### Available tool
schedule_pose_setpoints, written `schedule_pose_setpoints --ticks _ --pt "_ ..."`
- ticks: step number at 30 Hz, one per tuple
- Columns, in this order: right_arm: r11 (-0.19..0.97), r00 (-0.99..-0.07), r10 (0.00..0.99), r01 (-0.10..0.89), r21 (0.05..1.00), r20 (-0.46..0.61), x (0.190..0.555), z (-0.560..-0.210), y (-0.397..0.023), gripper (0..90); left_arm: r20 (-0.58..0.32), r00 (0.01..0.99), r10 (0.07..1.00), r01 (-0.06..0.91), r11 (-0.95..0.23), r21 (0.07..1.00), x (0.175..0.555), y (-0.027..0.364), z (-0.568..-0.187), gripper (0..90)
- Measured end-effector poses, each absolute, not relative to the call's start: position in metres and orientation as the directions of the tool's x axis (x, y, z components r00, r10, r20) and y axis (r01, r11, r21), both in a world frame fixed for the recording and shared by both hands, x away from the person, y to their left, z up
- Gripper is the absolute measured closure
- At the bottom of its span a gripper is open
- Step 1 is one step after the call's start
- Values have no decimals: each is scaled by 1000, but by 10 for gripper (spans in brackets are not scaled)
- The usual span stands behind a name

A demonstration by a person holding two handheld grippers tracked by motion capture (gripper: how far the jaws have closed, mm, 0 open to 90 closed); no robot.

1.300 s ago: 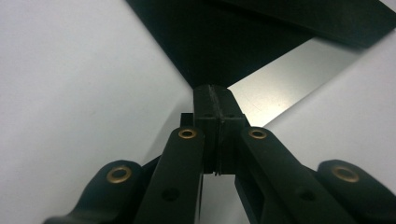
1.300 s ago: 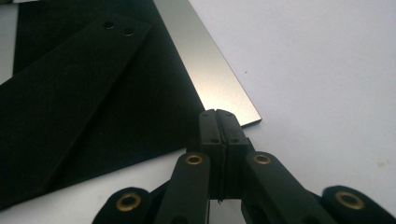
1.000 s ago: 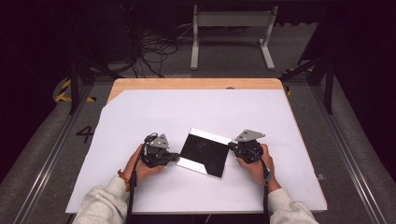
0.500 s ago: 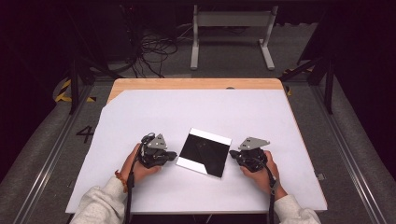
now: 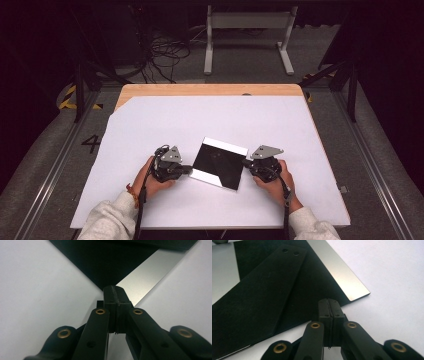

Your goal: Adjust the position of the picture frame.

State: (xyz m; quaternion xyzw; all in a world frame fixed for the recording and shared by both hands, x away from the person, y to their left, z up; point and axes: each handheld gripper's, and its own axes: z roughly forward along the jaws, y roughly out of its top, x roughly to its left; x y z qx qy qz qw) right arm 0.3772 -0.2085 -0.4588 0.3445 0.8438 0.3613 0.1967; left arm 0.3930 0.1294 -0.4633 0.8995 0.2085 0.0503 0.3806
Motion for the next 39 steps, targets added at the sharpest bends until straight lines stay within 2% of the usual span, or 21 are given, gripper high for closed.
schedule_pose_setpoints --ticks 8,13,21,39 --pt "472 -676 735 460 752 -48 389 -459 -210 900 -74 916 395 330 -634 700 388 128 -462 900" --pt "461 -659 751 475 750 -44 401 -458 -209 900 -37 926 376 297 -666 684 384 123 -460 900" --pt "464 -652 756 466 754 -62 409 -459 -206 900 -82 929 360 313 -649 693 378 122 -461 900" --pt "469 -649 758 468 749 -69 413 -458 -204 900 -79 932 353 306 -655 691 372 117 -461 899"
